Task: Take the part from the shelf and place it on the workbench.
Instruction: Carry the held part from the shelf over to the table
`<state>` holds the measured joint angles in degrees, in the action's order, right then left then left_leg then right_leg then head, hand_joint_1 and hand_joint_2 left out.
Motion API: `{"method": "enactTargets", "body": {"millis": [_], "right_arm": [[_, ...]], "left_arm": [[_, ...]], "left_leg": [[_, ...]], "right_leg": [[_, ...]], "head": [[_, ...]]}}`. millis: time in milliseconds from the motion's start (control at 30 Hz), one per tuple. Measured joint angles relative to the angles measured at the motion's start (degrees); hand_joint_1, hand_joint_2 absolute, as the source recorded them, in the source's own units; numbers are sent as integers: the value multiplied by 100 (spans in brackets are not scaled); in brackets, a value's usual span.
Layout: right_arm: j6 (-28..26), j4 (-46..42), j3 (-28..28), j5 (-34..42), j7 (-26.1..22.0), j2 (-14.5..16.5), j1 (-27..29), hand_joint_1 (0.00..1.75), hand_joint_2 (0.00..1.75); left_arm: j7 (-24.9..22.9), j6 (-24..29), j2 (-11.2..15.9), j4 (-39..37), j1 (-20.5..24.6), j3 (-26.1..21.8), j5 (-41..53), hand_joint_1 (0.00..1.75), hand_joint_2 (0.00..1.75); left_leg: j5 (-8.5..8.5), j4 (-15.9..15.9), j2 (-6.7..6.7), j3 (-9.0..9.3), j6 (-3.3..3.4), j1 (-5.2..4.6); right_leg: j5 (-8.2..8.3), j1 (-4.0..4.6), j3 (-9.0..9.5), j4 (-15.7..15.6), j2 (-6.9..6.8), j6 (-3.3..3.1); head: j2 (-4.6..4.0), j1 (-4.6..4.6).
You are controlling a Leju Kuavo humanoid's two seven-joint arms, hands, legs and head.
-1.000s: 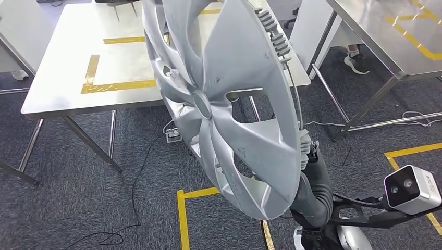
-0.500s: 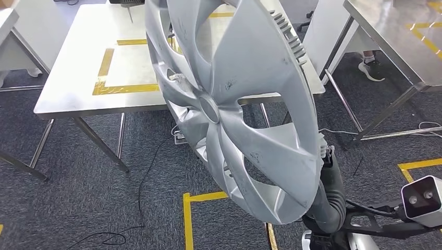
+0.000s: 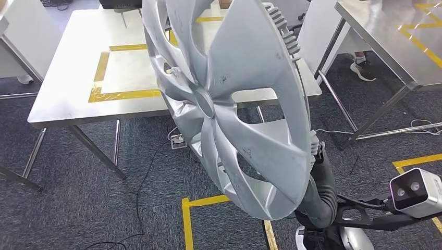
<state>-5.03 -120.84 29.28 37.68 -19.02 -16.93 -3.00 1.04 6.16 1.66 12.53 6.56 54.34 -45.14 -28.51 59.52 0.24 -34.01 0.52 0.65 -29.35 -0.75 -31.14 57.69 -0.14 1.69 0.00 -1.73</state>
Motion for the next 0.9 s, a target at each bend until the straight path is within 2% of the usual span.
{"method": "enactTargets", "body": {"millis": [67, 167, 200, 233, 267, 300, 367, 400, 467, 533, 567, 600, 667, 700, 733, 767, 833, 867, 900], "right_arm": [[1, -1, -5, -1, 0, -3, -1, 175, 175], [5, 2, -7, 1, 0, -3, 3, 175, 175], [7, 3, -7, 4, 0, -3, 8, 175, 175], [7, 4, -7, 8, 0, -4, 11, 175, 175], [8, 5, -7, 12, 0, -5, 13, 175, 175], [10, 5, -9, 15, 0, -5, 13, 175, 175], [17, 4, -11, 16, -1, -4, 5, 175, 175], [20, 3, -12, 16, -3, -4, 3, 175, 175], [25, 1, -12, 16, -5, -3, -1, 175, 175], [29, 0, -11, 16, -7, -4, 1, 175, 175], [31, 0, -11, 16, -7, -2, 0, 175, 175], [33, 1, -10, 16, -7, 1, -1, 175, 175], [38, 2, -9, 17, -8, 5, -4, 175, 175], [39, 4, -8, 17, -9, 6, -1, 175, 175], [39, 8, -8, 18, -9, 6, 4, 175, 175], [39, 13, -8, 18, -9, 7, 8, 175, 175], [40, 19, -8, 19, -10, 11, 13, 175, 175], [43, 18, -8, 21, -13, 15, 11, 175, 175], [45, 17, -9, 23, -16, 19, 9, 175, 175]], "left_arm": [[1, 0, 5, 1, 6, 0, -2, 0, 175], [1, 0, 7, 2, 5, 0, -2, 0, 175], [1, 0, 7, 2, 3, 1, -2, 0, 175], [1, 0, 7, 2, 2, 2, -3, 0, 175], [1, 0, 7, 2, 2, 5, -3, 0, 175], [1, 0, 7, 3, 3, 10, -4, 0, 175], [2, 0, 1, 5, 8, 22, -6, 0, 175], [3, 0, -4, 7, 11, 27, -8, 0, 175], [7, -2, -12, 8, 13, 32, -10, 0, 175], [12, -4, -13, 8, 13, 34, -12, 0, 175], [15, -5, -10, 8, 14, 35, -13, 0, 175], [17, -4, -7, 8, 15, 36, -13, 0, 175], [18, -4, -3, 7, 9, 38, -13, 0, 175], [17, -4, 0, 7, 4, 40, -13, 0, 175], [17, -4, 4, 6, -1, 42, -13, 0, 175], [17, -4, 8, 6, -3, 43, -13, 0, 175], [18, -9, 13, 6, -1, 44, -13, 0, 175], [20, -15, 13, 6, 3, 44, -13, 0, 175], [22, -25, 12, 6, 4, 44, -13, 0, 175]], "left_leg": [[6, -26, 0, 23, 70, 18], [-15, -28, 9, 33, 129, 0], [-23, -27, 9, 38, 140, -13], [-32, -27, 5, 50, 147, -28], [-43, -27, -3, 69, 151, -44], [-56, -27, -12, 93, 151, -59], [-81, -28, -25, 119, 130, -81], [-84, -32, -27, 116, 106, -80], [-80, -53, -23, 110, 47, -69], [-127, -23, -15, 111, -14, -66], [-212, 104, -17, 55, -47, -66], [-351, 358, -20, -72, -79, -57], [-636, 1044, -28, -449, -142, -23], [-689, 1295, -29, -602, -168, -5], [-633, 1361, -27, -664, -189, 13], [-478, 1221, -23, -620, -207, 30], [-99, 571, -2, -317, -231, 56], [6, 280, 6, -175, -214, 57], [36, 106, 12, -89, -180, 51]], "right_leg": [[-199, -11, -127, 294, 1, 52], [-683, -16, -686, 1388, 2, 85], [-714, -15, -827, 1621, 2, 79], [-630, -13, -873, 1650, 3, 62], [-437, -6, -806, 1450, 4, 30], [-188, 7, -649, 1076, 8, -18], [108, 48, -321, 350, 11, -128], [147, 69, -228, 145, 12, -167], [125, 94, -178, 20, 13, -200], [168, 63, -106, -96, 5, -224], [194, 44, -60, -164, -3, -238], [210, 27, -19, -216, -12, -247], [190, 26, 10, -227, -22, -263], [171, 25, 19, -218, -23, -261], [147, 22, 31, -205, -22, -254], [118, 16, 47, -185, -19, -239], [39, 4, 79, -120, -9, -181], [-5, 6, 82, -77, -1, -142], [-37, 10, 80, -47, 4, -107]], "head": [[0, -44], [0, -158], [0, -183], [0, -205], [0, -228], [0, -249], [0, -261], [0, -260], [0, -261], [0, -269], [0, -244], [0, -206], [0, -113], [0, -85], [0, -63], [0, -50], [0, -21], [0, 0], [0, 10]]}}
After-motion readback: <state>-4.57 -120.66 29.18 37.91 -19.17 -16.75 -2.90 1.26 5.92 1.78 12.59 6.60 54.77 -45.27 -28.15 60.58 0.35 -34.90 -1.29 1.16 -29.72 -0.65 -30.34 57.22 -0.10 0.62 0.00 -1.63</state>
